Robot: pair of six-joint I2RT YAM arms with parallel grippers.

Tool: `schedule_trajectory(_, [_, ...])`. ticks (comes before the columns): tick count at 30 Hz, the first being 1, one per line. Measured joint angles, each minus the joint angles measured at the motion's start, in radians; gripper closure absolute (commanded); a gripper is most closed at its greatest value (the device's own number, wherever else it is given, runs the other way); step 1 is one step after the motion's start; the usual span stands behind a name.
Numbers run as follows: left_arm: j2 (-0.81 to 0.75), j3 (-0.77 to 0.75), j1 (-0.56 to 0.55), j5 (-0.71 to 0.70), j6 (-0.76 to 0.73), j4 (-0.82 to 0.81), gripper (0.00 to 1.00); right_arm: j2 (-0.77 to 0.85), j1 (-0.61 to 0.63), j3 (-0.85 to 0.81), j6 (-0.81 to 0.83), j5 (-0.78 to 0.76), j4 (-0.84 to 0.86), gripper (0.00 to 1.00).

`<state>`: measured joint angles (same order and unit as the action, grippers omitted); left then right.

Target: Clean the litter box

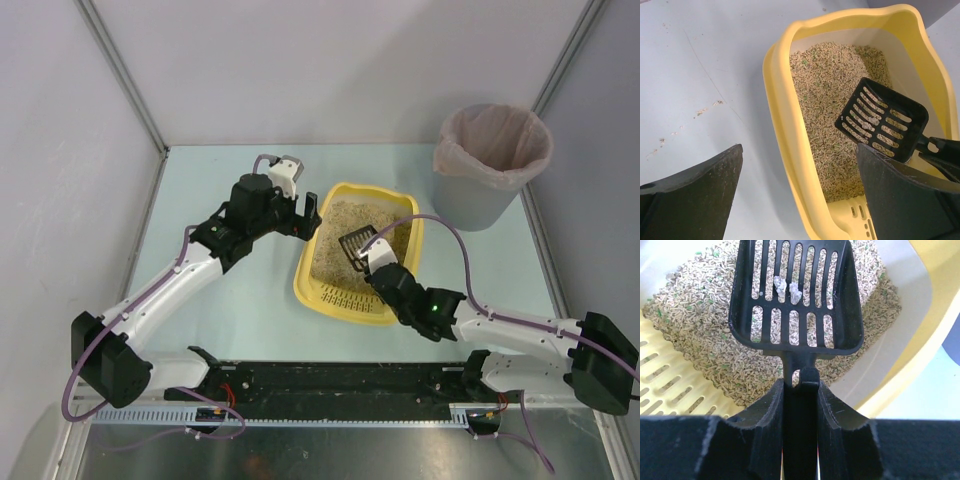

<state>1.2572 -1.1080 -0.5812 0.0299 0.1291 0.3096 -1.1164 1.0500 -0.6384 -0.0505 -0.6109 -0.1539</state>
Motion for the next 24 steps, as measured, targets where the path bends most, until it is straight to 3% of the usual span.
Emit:
schedule_trajectory(12, [0.000,0.000,0.000,0.023,-0.017,0.000,0.01,0.003,0.057,-0.065,0.000,-0.082,-0.082,1.00])
schedule_trajectory(24, [-0.001,0.000,-0.001,0.053,-0.016,0.000,0.01,0.001,-0.045,-0.399,-0.128,0.003,-0.466,1.00])
